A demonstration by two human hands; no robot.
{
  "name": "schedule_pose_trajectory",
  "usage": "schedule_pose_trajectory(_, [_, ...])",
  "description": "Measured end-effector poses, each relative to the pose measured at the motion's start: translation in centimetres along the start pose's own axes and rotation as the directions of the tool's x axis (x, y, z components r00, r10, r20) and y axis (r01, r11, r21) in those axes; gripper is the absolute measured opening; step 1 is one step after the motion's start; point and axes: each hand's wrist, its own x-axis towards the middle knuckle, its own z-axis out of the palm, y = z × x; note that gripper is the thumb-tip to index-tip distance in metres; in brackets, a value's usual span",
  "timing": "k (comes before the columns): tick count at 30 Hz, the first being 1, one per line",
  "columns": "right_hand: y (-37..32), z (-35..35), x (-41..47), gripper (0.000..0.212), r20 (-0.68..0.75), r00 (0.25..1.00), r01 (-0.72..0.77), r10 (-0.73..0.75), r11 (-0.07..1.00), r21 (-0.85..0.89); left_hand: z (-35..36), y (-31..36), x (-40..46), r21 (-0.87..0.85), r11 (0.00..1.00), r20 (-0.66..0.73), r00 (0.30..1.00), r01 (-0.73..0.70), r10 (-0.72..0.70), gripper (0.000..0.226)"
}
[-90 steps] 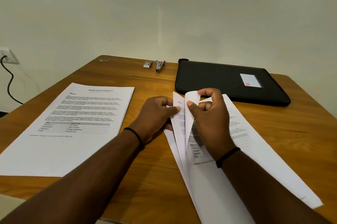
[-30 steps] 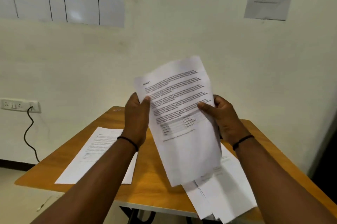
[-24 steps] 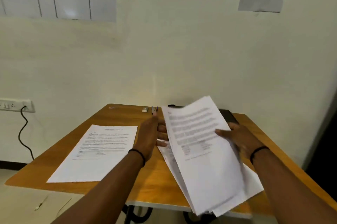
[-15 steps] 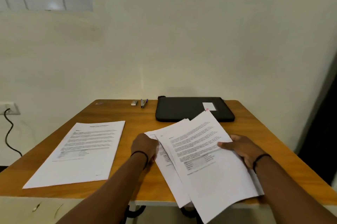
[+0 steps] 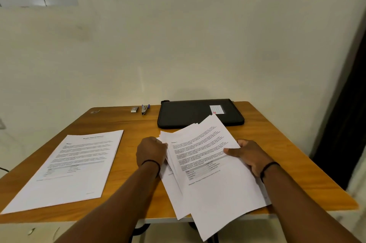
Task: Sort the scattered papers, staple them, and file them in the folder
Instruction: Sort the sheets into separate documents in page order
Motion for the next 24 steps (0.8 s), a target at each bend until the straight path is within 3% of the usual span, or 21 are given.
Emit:
schedule_pose_trajectory(13, [-0.9, 1.6, -1.7, 0.013, -0.028, 0.985, 0.172, -0.17, 0.98, 0.104, -0.5, 0.0, -2.2, 0.054, 0.972, -0.149, 0.961, -0.229, 0.235, 0.023])
schedule_pose_trajectory(17, [-1.4, 1.5, -1.5, 0.015, -0.069, 0.975, 0.218, -0.213, 0.973, 0.076, -0.5, 0.1, -2.0, -0.144, 0.958, -0.171, 0.959, -0.249, 0.224, 0.025])
schedule_pose_trajectory(22, [-1.2, 0.2, -1.0, 0.019, -0.083, 0.975, 0.207, -0.204, 0.978, 0.029, -0.5, 0.2, -2.5, -0.578, 0.815, 0.072, 0.993, -0.031, 0.089, 0.023])
schedule_pose_trajectory(24, [-1.0, -0.7, -1.1, 0.017, -0.104, 0.975, 0.202, -0.195, 0.978, 0.059, -0.5, -0.2, -2.7, -0.504, 0.864, 0.084, 0.994, -0.017, 0.069, 0.02])
